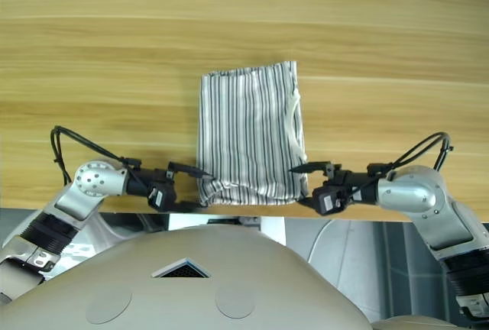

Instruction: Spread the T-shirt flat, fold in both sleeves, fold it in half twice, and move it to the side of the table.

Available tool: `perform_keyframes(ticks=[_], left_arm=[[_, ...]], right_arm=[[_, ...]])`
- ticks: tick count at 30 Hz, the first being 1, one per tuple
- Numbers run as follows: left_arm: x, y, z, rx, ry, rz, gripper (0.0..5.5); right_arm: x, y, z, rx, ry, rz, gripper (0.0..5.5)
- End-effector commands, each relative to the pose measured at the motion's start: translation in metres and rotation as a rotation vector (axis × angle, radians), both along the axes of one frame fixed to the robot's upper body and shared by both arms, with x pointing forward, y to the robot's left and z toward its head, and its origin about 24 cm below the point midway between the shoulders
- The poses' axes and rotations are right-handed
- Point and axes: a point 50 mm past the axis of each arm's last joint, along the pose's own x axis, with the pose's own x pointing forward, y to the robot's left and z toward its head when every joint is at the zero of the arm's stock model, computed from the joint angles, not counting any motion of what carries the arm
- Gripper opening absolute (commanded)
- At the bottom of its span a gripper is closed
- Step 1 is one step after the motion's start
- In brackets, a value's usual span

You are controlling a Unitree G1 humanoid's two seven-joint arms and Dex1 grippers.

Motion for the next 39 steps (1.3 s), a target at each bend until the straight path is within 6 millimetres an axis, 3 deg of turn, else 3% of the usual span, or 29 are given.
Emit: perform_keyframes(ticks=[1, 7, 15, 26, 34, 39], left_arm=[[0.004, -0.001, 0.001, 0.002, -0.007, 0.011, 2.69], [0.004, 0.000, -0.001, 0.006, -0.004, 0.023, 1.77], [0.003, 0.001, -0.003, 0.017, 0.001, 0.019, 1.73], [0.013, 0.011, 0.013, -0.005, -0.014, 0.021, 1.73], [0.014, 0.009, 0.010, 0.011, -0.011, 0.022, 0.21], [0.014, 0.009, 0.010, 0.013, -0.011, 0.019, 0.01]], right_arm=[[0.001, -0.001, 0.001, -0.019, 0.002, 0.003, 2.62], [0.002, 0.000, -0.001, -0.013, 0.006, 0.000, 1.62], [0.004, 0.000, -0.001, -0.008, 0.004, -0.006, 0.21], [0.009, -0.004, 0.010, 0.016, -0.022, -0.016, 0.14], [0.008, -0.001, 0.009, 0.014, -0.021, -0.004, 0.12], [0.009, 0.001, 0.009, 0.017, -0.021, -0.005, 0.12]])
